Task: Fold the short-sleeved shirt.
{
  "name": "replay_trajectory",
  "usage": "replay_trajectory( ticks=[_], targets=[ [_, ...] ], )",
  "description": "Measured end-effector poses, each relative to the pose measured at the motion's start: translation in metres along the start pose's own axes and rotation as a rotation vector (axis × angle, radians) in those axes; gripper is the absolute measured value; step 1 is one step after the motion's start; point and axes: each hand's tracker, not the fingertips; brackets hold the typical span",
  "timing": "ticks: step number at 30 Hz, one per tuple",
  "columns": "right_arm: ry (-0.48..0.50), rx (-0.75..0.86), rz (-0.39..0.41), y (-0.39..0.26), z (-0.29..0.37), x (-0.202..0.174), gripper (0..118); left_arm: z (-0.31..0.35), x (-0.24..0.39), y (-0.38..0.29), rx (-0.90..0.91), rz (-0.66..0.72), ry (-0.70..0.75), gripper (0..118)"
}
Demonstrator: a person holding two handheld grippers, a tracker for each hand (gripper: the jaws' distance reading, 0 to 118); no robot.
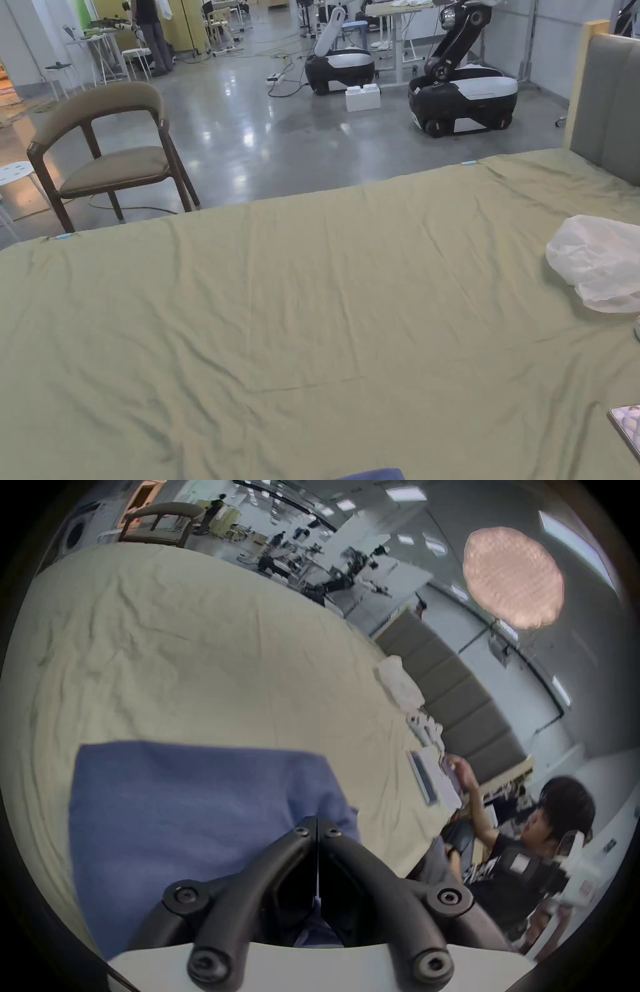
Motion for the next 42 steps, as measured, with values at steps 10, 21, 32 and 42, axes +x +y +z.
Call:
replay_trajectory(
  ticks=[10, 21, 32, 42],
  targets=[
    [0.044, -0.099, 0.085, -0.013, -0.024, -0.017, 0, -0.041, 0.02, -0.018, -0.146, -0.114, 0.03, 0],
    [0.23, -0.271, 0.392, -0.002, -0.159, -0.107, 0, 0.117, -0.044, 0.0, 0.166, 0.127, -0.015, 84],
    [0.07, -0.507, 0.47, -0.02, -0.231, -0.124, 0, 0.094, -0.115, -0.01, 0.153, 0.426, -0.004, 89],
    [0.054, -0.465, 0.478, -0.026, -0.222, -0.126, 0, 0.056, -0.113, -0.012, 0.077, 0.434, -0.042, 26]
  ],
)
